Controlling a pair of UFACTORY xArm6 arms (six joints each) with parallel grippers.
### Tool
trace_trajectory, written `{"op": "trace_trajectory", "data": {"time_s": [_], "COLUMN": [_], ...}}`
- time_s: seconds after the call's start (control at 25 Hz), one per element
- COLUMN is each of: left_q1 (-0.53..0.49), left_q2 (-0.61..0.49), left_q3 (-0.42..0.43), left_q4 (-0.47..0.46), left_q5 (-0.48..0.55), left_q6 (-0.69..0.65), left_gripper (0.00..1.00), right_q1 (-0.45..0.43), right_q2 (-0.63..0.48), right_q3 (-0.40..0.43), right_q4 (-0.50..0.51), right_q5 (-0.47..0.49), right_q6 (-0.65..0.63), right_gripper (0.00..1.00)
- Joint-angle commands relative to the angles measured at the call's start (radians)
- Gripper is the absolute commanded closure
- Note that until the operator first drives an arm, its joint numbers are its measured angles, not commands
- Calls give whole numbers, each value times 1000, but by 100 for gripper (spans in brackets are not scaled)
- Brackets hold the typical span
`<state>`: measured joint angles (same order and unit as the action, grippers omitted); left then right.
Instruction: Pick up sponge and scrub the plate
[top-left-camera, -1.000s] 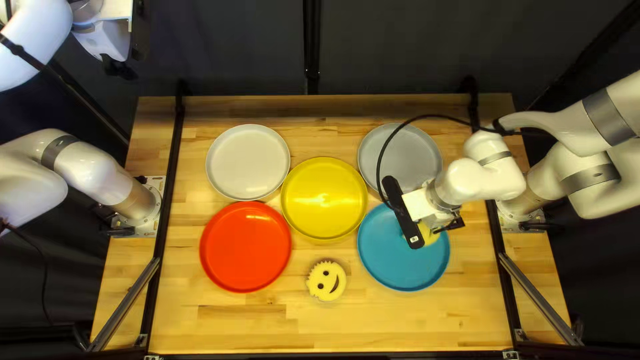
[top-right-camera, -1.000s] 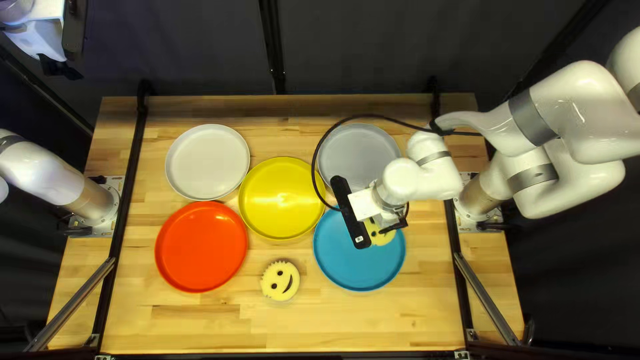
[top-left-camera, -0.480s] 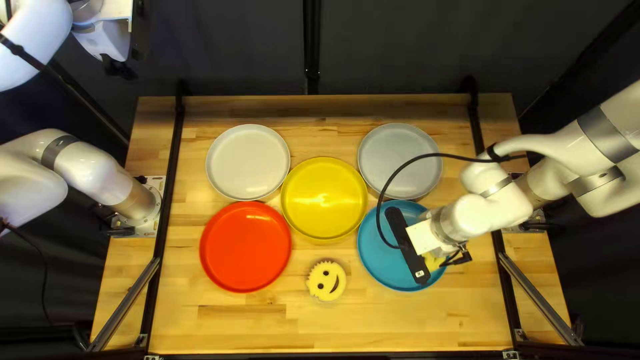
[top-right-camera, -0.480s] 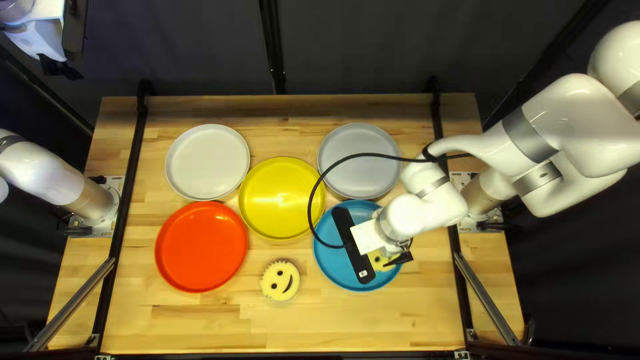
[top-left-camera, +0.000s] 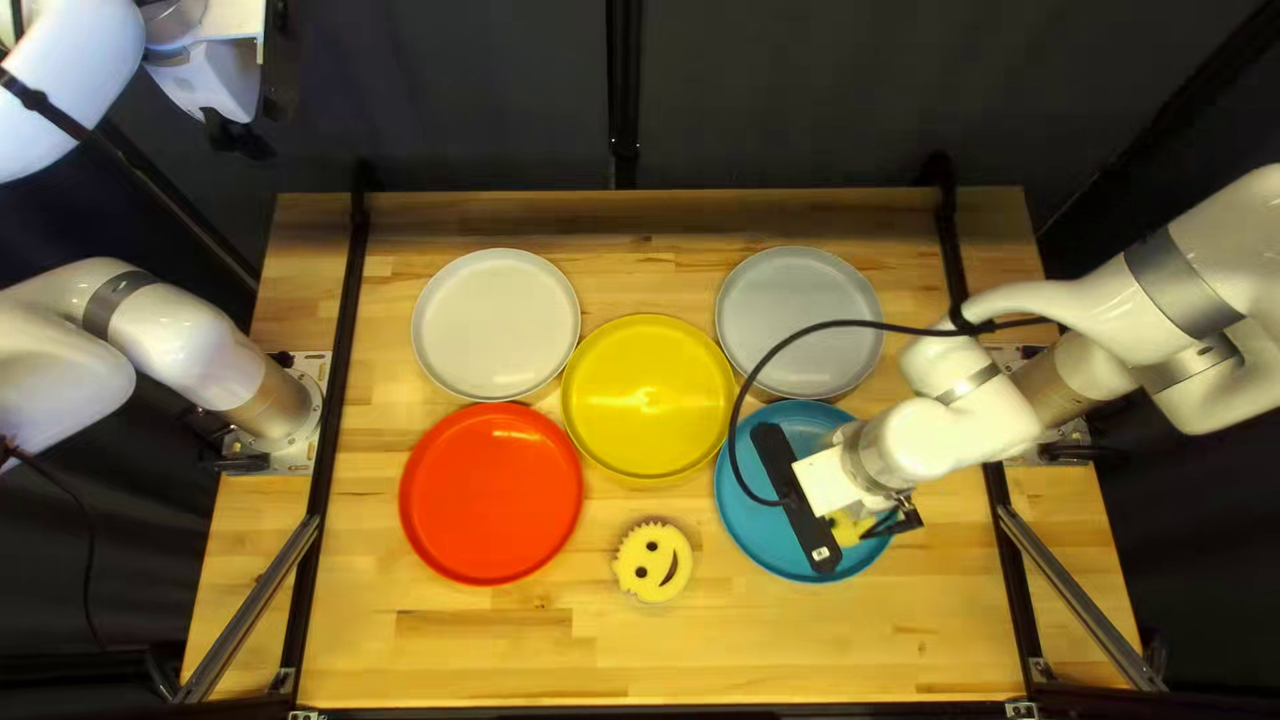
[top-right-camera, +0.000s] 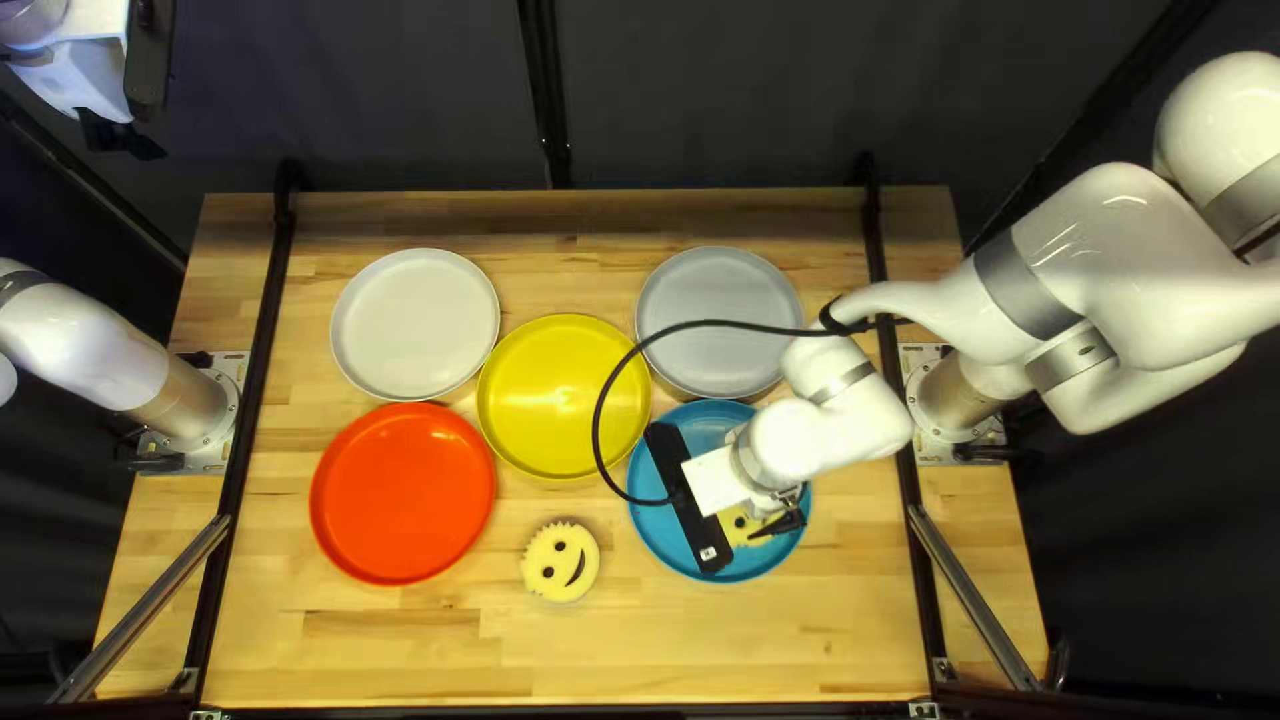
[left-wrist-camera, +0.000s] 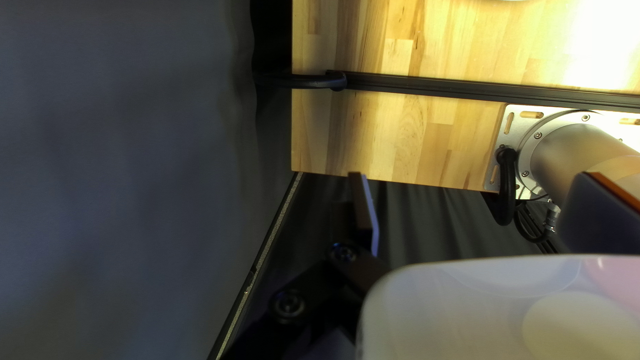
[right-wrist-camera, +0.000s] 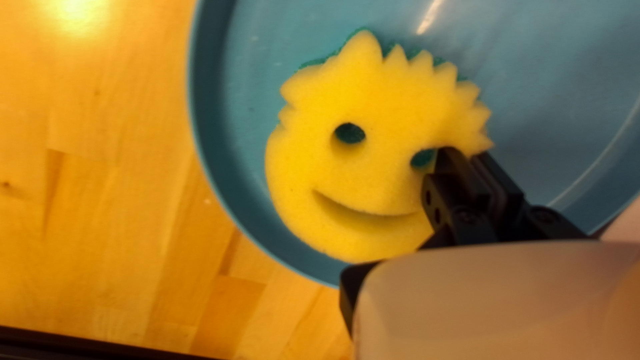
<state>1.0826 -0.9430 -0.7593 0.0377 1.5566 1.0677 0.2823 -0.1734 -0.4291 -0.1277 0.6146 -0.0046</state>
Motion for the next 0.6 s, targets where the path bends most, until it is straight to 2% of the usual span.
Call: {"op": "trace_trajectory", "data": {"time_s": [0.04,0.36,0.6], "left_q1": [0,0,0], "left_q2": [0,0,0], "left_q3": [0,0,0], "left_q4": [0,0,0], "left_q5": [0,0,0], "left_q6": [0,0,0], "left_gripper": [0,0,0], "right_q1": [-88,-154,-78], "right_q2": [-17,-12,24], "right_q3": [4,-12,-51], "right_q4": [16,27,20], "right_q5": [10,21,32], "right_q6": [-93,-151,-82], "right_gripper": [100,100,100]}}
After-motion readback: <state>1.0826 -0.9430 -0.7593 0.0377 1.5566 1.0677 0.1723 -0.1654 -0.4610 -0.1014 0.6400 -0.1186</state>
